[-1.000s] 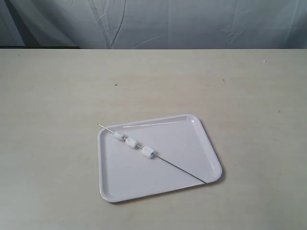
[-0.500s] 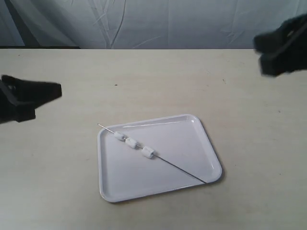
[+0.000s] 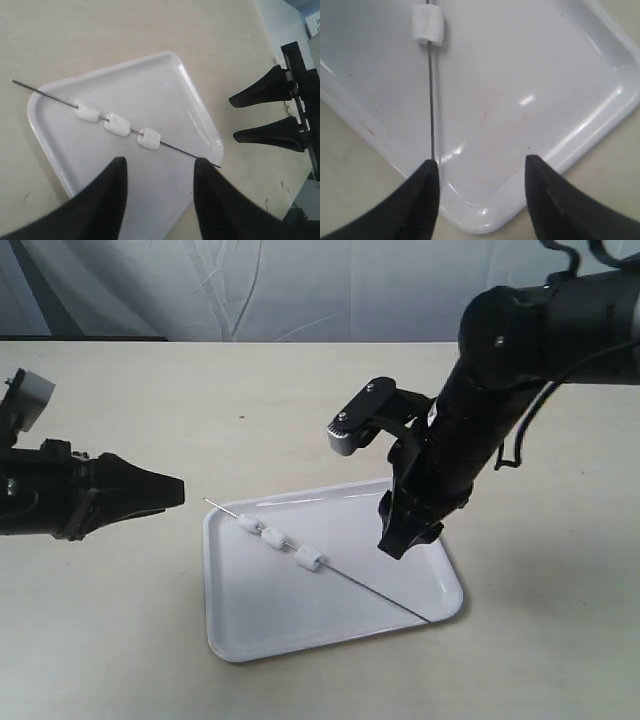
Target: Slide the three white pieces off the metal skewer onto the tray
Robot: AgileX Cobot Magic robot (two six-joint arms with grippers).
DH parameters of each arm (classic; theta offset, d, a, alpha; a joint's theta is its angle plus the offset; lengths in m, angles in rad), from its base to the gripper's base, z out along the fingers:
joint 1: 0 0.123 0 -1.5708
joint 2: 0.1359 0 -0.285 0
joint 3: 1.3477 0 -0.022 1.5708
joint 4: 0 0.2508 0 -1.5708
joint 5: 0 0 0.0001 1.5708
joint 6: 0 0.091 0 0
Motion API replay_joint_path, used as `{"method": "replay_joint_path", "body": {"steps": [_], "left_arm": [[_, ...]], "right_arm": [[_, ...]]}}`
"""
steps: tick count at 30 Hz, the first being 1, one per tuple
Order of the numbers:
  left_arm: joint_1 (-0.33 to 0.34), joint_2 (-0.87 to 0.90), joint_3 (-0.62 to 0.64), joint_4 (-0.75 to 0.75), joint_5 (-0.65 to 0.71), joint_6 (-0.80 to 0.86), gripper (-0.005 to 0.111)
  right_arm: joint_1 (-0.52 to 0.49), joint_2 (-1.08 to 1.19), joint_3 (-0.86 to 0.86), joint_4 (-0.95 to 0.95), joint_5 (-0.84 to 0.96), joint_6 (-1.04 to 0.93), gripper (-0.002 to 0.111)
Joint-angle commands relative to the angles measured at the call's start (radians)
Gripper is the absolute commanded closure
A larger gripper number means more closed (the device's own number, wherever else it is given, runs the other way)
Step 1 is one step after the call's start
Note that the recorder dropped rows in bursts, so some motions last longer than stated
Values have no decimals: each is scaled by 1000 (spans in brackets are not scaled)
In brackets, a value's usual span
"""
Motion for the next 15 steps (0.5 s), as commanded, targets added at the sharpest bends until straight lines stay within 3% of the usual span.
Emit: {"method": "replay_joint_path", "body": {"steps": [1, 15], "left_arm": [[-2, 61, 2, -31, -10, -7, 63], [-2, 164, 2, -80, -71, -7, 63]], "right_arm": [[22, 65, -35, 4, 31, -48, 58], [130, 160, -30, 12, -28, -46, 58]]}}
